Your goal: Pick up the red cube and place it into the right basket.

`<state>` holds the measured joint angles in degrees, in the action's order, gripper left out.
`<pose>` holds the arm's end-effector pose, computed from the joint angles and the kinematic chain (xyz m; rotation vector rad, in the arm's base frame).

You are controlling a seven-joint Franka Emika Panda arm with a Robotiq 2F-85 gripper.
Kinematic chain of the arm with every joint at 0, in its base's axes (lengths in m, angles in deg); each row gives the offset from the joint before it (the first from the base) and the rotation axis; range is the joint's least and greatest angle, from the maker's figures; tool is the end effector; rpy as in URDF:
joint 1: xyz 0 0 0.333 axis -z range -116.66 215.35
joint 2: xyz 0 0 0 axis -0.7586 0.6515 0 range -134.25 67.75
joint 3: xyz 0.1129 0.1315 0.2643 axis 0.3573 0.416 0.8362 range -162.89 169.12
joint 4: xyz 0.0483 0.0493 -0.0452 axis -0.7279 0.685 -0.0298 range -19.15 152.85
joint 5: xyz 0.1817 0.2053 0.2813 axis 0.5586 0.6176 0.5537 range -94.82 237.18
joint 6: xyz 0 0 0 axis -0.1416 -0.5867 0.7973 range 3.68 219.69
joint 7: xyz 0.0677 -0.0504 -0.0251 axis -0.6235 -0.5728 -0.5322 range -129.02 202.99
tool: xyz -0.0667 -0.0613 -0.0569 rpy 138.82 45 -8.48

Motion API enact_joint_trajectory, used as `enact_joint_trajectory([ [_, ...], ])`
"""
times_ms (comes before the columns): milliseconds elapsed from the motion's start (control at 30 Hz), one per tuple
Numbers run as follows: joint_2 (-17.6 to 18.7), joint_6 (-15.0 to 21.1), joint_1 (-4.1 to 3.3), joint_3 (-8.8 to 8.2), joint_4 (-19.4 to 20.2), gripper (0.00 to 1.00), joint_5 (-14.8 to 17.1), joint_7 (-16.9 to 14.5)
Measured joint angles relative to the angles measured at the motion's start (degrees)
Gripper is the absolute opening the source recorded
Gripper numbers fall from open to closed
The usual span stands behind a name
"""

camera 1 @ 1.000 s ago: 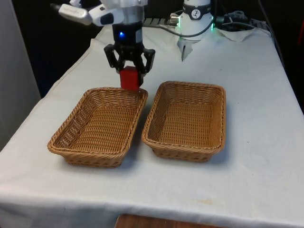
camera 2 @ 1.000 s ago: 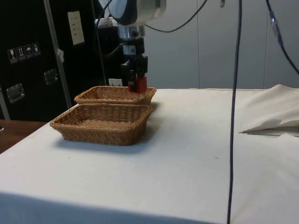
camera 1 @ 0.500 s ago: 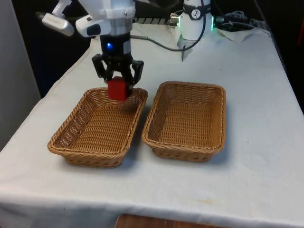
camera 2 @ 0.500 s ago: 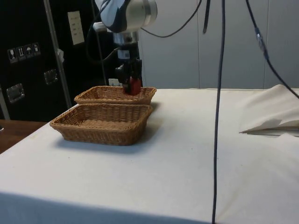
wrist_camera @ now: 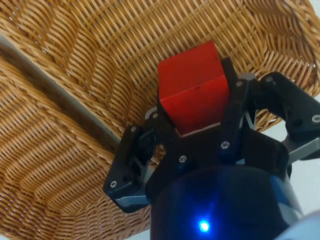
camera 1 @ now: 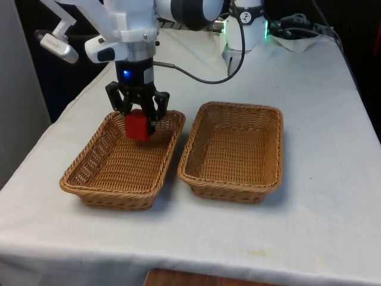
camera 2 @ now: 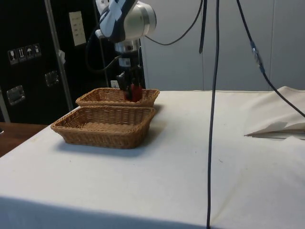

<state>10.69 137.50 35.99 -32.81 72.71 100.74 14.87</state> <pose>0.6512 -0.2043 0.2244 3.0690 -0.3229 0.0634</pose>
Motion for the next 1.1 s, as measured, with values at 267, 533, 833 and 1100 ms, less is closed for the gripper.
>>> enact_joint_trajectory([
  [267,0.3,0.0,0.06,0.00,-0.2,0.27,0.4,0.1],
  [533,0.7,0.0,0.17,0.00,-0.5,1.00,0.6,0.1],
  [833,0.8,0.0,0.17,-0.11,-0.9,1.00,0.6,0.1],
  [1100,-1.8,-3.0,-0.52,-1.55,-1.4,1.00,0.1,0.0],
])
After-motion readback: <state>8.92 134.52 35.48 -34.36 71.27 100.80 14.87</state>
